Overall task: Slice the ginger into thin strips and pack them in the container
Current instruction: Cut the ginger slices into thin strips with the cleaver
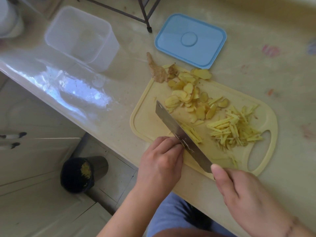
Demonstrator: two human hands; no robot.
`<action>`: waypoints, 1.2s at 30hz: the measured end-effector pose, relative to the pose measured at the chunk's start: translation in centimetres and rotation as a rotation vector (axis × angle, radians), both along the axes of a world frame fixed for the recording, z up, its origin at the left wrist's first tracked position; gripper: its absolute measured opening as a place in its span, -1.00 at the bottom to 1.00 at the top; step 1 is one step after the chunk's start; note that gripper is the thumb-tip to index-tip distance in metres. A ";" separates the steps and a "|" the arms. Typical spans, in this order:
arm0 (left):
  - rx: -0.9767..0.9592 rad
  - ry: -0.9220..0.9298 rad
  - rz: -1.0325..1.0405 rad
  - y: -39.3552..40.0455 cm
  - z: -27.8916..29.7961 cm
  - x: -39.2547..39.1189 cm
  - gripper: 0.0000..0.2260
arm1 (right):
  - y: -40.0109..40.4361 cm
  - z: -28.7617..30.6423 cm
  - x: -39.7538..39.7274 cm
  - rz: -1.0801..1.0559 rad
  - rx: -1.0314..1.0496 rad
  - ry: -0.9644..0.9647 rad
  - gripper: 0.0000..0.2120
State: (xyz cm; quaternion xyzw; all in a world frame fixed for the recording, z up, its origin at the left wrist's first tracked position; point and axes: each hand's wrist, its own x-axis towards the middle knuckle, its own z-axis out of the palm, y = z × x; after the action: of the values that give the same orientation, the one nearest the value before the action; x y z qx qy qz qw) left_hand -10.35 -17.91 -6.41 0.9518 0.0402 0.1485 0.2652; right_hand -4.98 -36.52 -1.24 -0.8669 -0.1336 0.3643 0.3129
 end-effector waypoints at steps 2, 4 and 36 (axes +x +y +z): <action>-0.024 0.010 -0.004 0.1 0.1 -0.4 -0.95 | 0.3 0.0 0.2 0.004 0.032 0.035 -0.29; -0.067 -0.004 0.005 0.3 0.0 -0.7 -0.96 | 0.1 0.5 0.4 -0.058 0.080 0.109 -0.27; -0.054 -0.067 0.150 0.2 -0.8 -0.2 -0.92 | -0.4 0.9 1.5 -0.041 0.073 0.029 -0.31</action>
State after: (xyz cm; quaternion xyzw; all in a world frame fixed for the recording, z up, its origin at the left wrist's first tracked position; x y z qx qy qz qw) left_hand -10.56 -17.72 -7.24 0.9332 0.1062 0.1987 0.2801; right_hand -3.46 -36.93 -0.32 -0.8521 -0.1243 0.3653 0.3537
